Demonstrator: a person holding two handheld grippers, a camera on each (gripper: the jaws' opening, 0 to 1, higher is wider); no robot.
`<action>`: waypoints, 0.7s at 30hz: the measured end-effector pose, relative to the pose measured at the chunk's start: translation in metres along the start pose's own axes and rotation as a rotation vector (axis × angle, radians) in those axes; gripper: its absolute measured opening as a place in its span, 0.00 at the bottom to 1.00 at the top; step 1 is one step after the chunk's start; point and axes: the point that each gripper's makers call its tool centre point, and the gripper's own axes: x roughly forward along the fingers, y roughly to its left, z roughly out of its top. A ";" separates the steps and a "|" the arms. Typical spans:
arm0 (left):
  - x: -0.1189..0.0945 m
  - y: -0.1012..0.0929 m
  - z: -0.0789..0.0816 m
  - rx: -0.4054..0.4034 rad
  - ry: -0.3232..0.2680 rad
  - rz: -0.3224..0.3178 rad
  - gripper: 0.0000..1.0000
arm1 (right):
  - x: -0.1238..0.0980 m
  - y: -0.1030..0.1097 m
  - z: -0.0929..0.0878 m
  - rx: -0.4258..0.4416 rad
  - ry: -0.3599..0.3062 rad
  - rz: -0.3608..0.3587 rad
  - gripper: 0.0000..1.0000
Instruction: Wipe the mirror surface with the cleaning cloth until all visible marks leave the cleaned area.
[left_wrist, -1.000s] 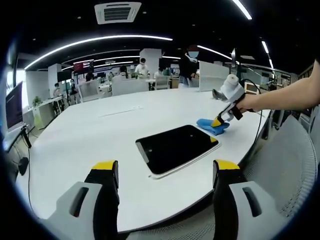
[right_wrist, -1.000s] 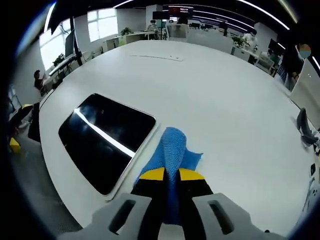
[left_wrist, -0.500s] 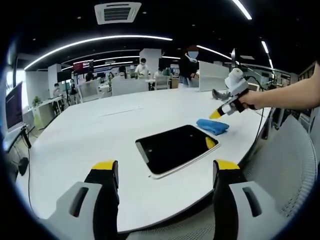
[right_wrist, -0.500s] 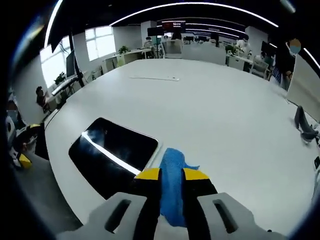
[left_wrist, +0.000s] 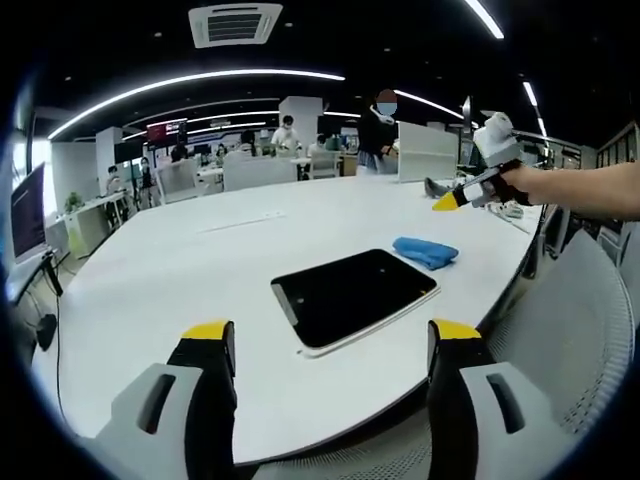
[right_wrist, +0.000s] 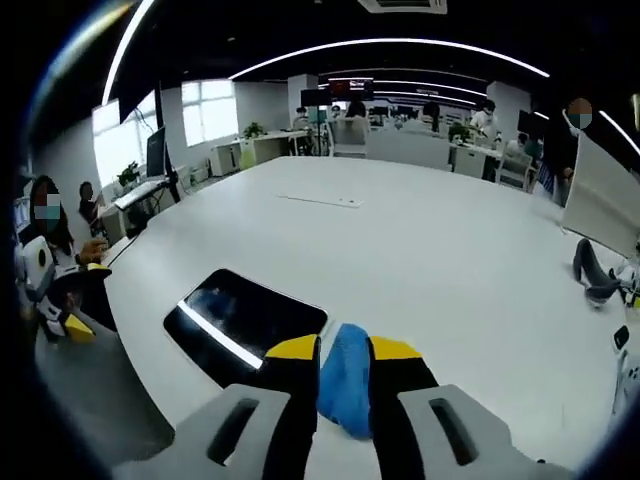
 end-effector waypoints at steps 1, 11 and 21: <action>0.000 0.000 0.000 -0.001 0.000 0.001 0.77 | -0.005 0.001 0.000 -0.003 -0.006 -0.001 0.16; -0.001 0.000 0.000 0.003 0.000 -0.003 0.78 | -0.044 0.005 -0.004 0.016 -0.035 -0.019 0.22; -0.001 -0.001 0.002 0.004 -0.006 0.000 0.79 | -0.071 0.017 -0.020 0.014 -0.072 -0.041 0.39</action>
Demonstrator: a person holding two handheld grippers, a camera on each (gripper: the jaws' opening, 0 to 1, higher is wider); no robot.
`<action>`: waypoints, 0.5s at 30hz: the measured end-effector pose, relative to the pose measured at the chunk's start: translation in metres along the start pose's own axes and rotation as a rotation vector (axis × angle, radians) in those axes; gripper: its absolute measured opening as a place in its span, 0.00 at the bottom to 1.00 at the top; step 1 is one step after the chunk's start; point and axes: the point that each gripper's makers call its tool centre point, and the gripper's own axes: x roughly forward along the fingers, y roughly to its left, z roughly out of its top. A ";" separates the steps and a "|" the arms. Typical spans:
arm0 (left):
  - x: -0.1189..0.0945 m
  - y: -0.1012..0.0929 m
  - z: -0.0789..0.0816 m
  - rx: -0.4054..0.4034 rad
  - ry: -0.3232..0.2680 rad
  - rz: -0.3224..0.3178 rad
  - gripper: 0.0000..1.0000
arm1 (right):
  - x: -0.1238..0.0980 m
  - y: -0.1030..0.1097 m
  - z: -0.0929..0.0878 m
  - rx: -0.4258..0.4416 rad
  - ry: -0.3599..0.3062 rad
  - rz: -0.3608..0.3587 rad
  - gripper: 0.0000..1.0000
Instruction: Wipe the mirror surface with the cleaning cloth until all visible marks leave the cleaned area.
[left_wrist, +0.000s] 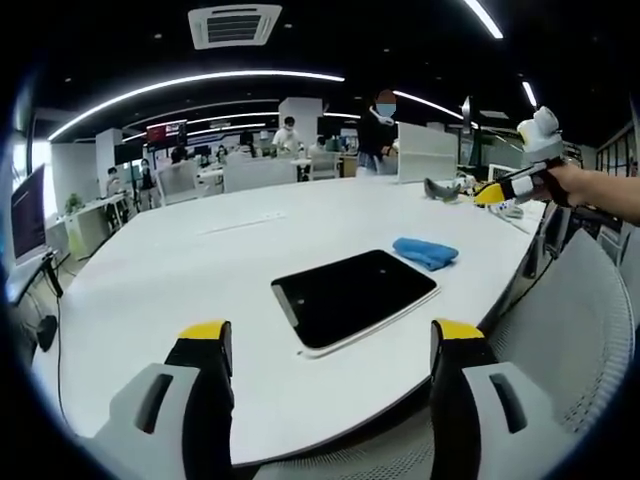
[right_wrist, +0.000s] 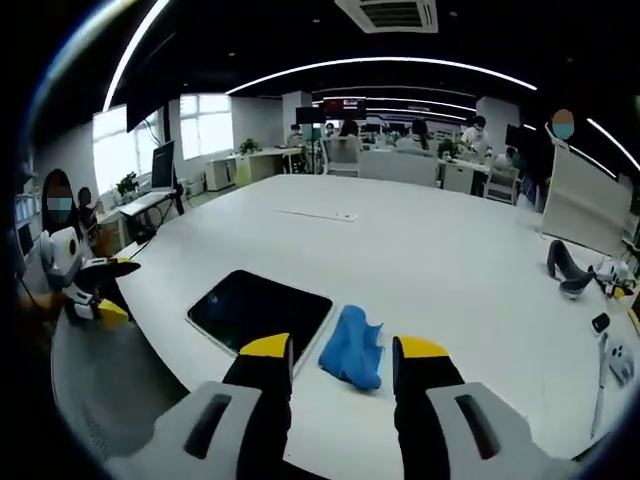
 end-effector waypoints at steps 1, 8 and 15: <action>0.000 0.000 0.000 0.001 -0.001 0.001 0.80 | -0.001 0.001 -0.002 0.003 -0.002 -0.003 0.41; -0.001 0.003 0.002 0.000 -0.012 0.015 0.82 | -0.007 0.011 -0.023 0.020 0.001 -0.011 0.57; -0.002 0.004 0.004 0.009 -0.034 0.020 0.86 | -0.008 0.018 -0.045 0.026 0.010 -0.018 0.72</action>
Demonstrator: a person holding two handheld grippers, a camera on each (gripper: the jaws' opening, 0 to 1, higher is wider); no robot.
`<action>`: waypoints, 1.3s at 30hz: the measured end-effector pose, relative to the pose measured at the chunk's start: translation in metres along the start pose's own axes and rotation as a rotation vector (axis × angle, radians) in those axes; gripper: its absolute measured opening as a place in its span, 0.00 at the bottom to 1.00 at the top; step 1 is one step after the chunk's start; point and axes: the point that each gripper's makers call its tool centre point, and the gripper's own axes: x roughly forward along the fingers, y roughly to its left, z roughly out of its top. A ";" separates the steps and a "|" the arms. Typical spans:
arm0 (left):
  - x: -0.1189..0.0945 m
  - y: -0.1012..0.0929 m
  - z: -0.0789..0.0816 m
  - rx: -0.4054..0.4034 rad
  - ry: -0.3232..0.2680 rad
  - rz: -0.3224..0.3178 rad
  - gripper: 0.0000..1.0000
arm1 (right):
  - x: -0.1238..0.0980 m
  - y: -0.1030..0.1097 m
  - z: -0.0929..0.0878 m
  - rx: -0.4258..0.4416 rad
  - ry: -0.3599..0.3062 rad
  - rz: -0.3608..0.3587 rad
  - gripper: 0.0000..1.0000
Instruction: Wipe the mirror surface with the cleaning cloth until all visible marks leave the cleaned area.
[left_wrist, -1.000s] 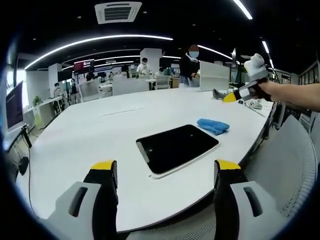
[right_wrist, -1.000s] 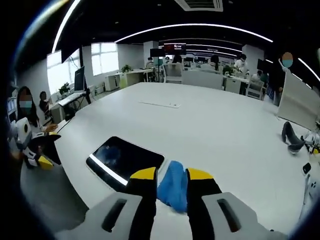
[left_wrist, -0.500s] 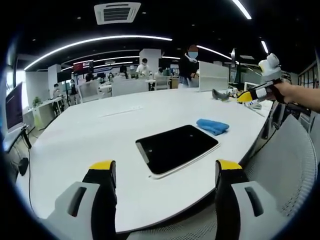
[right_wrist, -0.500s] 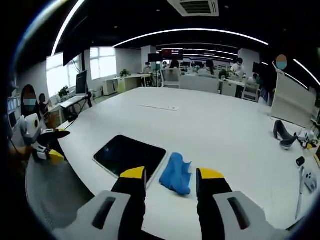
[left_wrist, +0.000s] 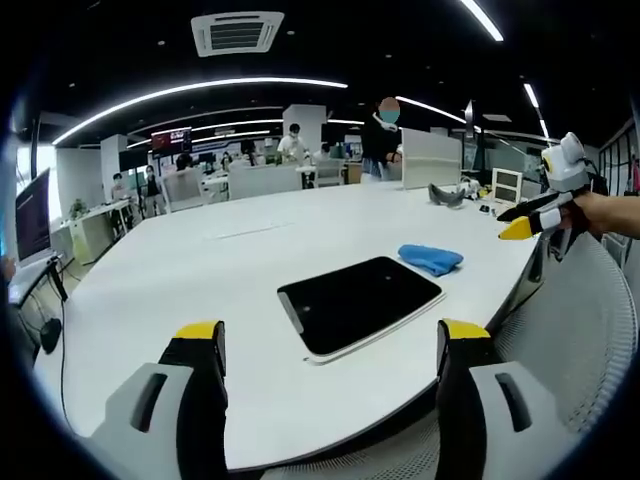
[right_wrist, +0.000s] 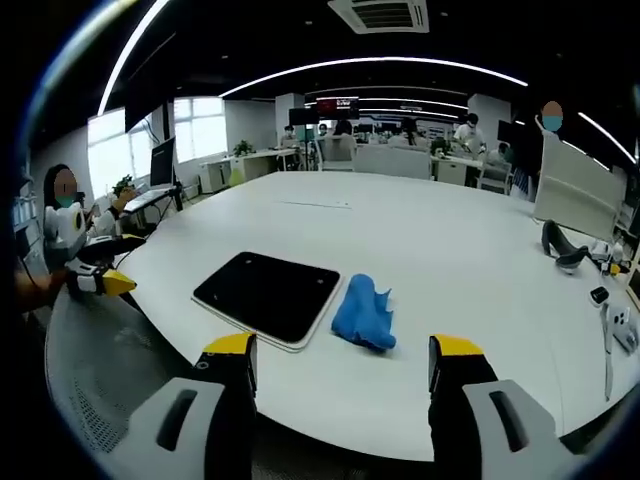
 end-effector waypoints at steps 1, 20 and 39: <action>0.000 0.000 0.000 0.000 0.000 -0.001 0.87 | 0.000 0.001 -0.002 0.002 0.001 0.000 0.74; -0.001 0.000 -0.004 -0.025 0.018 -0.004 0.99 | 0.008 0.012 -0.020 0.003 0.019 0.012 0.98; -0.005 0.003 0.001 -0.007 -0.012 0.010 0.99 | 0.009 0.005 -0.019 0.010 -0.002 0.010 0.98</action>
